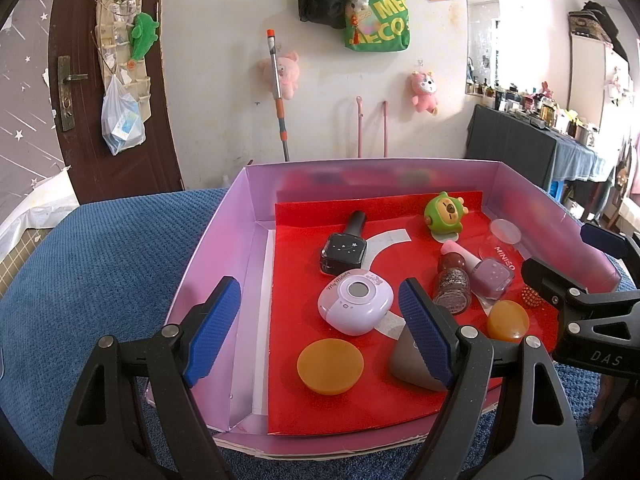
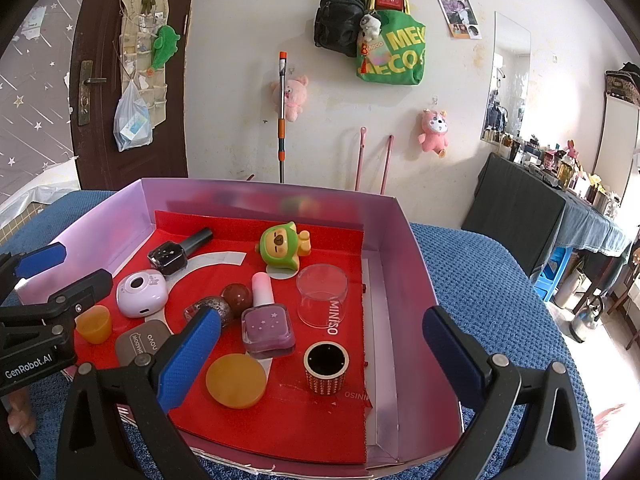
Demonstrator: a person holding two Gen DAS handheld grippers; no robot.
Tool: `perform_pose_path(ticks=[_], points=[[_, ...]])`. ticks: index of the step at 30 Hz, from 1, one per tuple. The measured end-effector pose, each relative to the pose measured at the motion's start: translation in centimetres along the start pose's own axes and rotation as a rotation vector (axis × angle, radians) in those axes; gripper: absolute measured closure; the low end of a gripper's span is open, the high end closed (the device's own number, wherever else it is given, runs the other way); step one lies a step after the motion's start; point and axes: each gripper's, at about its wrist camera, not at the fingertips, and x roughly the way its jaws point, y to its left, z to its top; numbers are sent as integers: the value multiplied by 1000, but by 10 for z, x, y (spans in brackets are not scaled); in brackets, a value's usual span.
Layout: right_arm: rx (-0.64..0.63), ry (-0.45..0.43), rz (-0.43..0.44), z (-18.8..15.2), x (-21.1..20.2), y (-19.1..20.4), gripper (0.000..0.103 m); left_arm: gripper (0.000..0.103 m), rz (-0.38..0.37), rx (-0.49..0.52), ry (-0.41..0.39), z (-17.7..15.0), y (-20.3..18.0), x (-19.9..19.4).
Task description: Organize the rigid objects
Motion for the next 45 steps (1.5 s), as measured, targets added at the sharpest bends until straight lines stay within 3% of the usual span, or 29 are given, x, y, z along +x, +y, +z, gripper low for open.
perform_pose_path(ticks=[10, 15, 17, 18, 25, 31, 37, 45], points=[[-10, -26, 12, -5, -9, 1, 0, 22, 15, 17, -20, -4, 2, -21], [16, -8, 56, -13, -41, 1, 0, 22, -44, -27, 25, -14, 8, -54], [16, -1, 65, -19, -62, 2, 0, 17, -60, -25, 71, -21, 6, -62], [15, 7, 69, -20, -67, 3, 0, 10, -67, -23, 93, -27, 4, -67], [55, 186, 80, -59, -85, 1, 0, 7, -99, -36, 237, -63, -6, -71], [63, 295, 39, -80, -66, 0, 0, 7, -34, -34, 323, -78, -6, -53], [83, 368, 17, -89, -55, -3, 0, 4, -13, -23, 345, -81, -9, -47], [101, 376, 4, -88, -54, -6, 0, 2, -11, -26, 346, -79, -9, -46]])
